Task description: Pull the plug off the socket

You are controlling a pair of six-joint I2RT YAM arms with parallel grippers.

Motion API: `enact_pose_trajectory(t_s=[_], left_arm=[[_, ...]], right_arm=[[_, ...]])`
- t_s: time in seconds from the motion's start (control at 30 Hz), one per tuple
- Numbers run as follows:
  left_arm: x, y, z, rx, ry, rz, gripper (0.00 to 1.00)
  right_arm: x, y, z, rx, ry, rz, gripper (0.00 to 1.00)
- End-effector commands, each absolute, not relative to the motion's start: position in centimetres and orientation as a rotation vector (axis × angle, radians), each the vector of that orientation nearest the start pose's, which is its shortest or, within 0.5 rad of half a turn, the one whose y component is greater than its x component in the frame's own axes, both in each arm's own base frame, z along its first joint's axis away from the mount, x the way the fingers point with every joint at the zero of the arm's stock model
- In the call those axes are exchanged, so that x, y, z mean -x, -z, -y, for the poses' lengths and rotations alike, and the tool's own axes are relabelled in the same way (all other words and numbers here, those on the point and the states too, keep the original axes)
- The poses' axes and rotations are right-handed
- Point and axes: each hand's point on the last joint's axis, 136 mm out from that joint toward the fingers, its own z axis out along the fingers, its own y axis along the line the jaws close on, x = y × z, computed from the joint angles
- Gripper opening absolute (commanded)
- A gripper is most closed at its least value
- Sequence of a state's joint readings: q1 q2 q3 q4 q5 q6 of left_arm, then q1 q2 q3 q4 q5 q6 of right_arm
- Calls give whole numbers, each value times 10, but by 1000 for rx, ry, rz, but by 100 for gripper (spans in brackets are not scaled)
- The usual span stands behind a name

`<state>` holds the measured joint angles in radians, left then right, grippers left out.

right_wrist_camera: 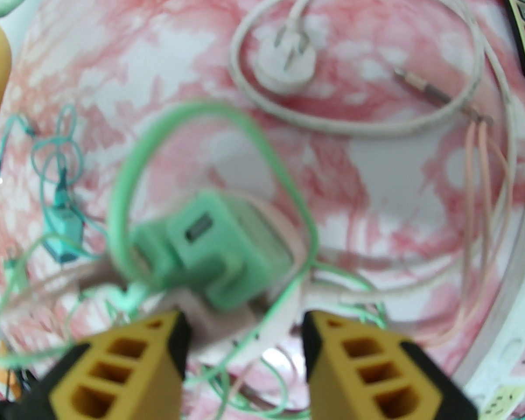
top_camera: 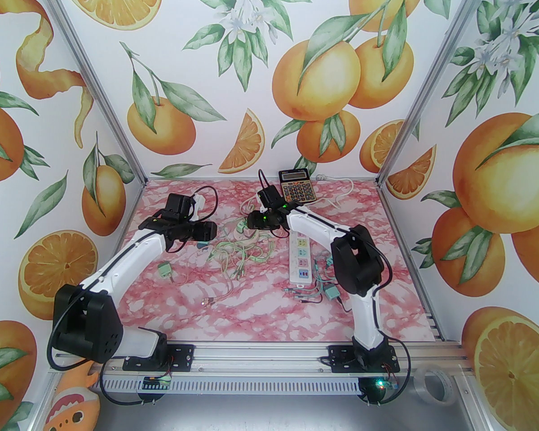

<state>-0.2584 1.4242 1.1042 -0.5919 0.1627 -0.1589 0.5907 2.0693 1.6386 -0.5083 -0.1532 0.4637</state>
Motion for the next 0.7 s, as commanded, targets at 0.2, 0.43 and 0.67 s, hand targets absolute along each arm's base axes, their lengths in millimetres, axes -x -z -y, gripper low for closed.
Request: enact_pose_trajectory(t_s=[0.2,0.43,0.67], left_arm=[[-372,-160,188,-121,753,-2445,49],[-391,-141,201,3,840,-2443,45],[-399,-158,186,-26,711,-2424,48]], right_arm=[[-413,-139,-313,390,-624,-2445,57],[-404,-128,-316,489,-622,-2410,58],[-402,-105,-336,676,-527,-2411,61]])
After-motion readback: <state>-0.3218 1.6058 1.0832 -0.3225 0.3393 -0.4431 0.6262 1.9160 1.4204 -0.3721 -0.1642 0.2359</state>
